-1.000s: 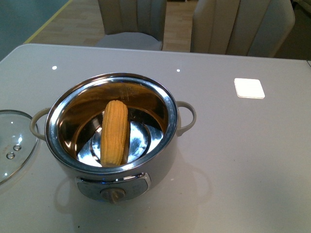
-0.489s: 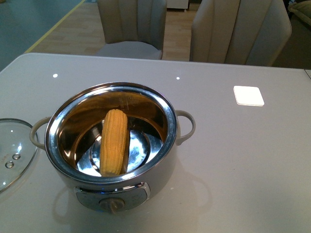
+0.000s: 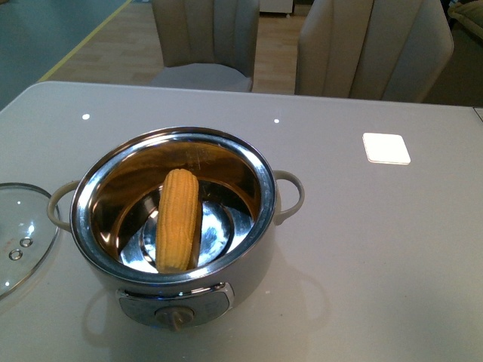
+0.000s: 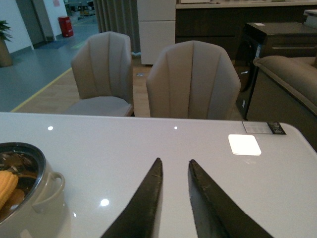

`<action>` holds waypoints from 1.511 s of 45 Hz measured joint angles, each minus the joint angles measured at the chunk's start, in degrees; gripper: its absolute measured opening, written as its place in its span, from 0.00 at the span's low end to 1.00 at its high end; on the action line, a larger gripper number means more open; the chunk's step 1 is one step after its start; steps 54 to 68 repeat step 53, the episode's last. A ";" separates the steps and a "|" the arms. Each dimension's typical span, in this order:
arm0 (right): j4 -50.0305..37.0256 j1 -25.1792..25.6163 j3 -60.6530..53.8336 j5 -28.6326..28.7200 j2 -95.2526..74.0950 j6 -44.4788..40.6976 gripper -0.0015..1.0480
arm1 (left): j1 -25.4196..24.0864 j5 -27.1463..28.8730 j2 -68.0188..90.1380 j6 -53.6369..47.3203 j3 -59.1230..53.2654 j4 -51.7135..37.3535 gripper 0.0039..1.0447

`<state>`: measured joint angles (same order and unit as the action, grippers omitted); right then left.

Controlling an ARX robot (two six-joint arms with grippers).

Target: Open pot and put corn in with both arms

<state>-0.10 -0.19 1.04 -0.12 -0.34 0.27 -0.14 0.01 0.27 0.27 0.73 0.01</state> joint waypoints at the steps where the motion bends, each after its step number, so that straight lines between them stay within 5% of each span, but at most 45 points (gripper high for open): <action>1: 0.00 0.00 0.00 0.00 0.00 0.00 0.42 | 0.00 0.00 0.02 0.02 0.00 0.00 0.94; 16: 0.00 0.00 0.00 0.00 0.00 0.02 0.93 | 0.00 0.00 0.02 0.02 0.00 0.00 0.94; 68: 0.00 0.00 0.00 0.00 0.00 0.00 0.92 | 0.00 0.00 0.00 0.02 0.00 0.00 0.94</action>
